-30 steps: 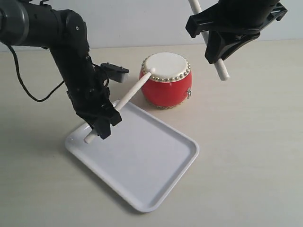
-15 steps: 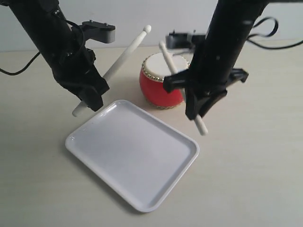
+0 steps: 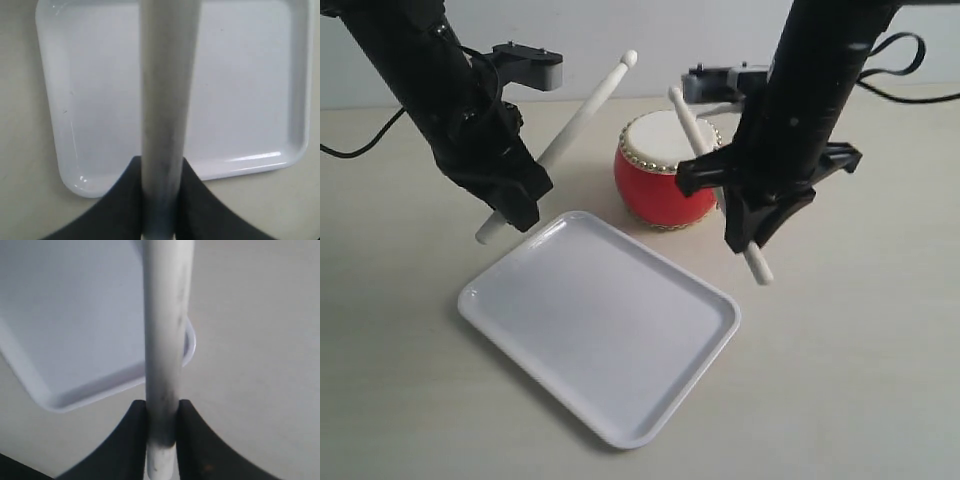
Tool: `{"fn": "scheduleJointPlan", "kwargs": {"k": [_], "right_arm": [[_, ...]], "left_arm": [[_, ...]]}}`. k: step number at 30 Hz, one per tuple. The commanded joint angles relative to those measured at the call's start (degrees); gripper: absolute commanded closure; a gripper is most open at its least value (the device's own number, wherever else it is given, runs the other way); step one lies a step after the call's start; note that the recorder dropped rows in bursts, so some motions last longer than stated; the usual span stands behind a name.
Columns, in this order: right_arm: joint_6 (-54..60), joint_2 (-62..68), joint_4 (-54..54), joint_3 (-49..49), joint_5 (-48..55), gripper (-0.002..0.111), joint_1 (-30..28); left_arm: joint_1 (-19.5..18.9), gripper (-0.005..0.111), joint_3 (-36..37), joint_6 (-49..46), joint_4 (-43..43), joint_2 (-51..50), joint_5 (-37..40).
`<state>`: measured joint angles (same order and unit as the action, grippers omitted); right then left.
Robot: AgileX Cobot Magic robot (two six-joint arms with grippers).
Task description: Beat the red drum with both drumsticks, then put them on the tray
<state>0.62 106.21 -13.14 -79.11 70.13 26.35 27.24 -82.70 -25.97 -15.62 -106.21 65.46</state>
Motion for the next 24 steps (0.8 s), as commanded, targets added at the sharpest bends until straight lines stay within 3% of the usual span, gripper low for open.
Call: {"fn": "scheduleJointPlan", "kwargs": {"k": [1,6,12,21,24], "right_arm": [[-1.3,5.4,0.0,3.0,-0.2,0.108,-0.3],[-0.6,2.5,-1.1,0.9,-0.2,0.108,-0.3],[-0.6,-10.5,3.8,-5.8,-0.2,0.108,-0.3],[-0.6,-15.5,6.3,-6.4,-0.2,0.108,-0.3],[-0.6,-15.8,6.3,-6.4,-0.2,0.108,-0.3]], "left_arm": [[-0.1,0.107,0.1,0.5,-0.1,0.8,0.2],[-0.1,0.107,0.1,0.5,-0.1,0.8,-0.2],[0.1,0.107,-0.2,-0.6,-0.2,0.2,-2.5],[0.1,0.107,-6.5,-2.3,-4.2,-18.0,4.5],[-0.1,0.107,-6.7,-2.2,-5.9,-14.1,4.5]]}}
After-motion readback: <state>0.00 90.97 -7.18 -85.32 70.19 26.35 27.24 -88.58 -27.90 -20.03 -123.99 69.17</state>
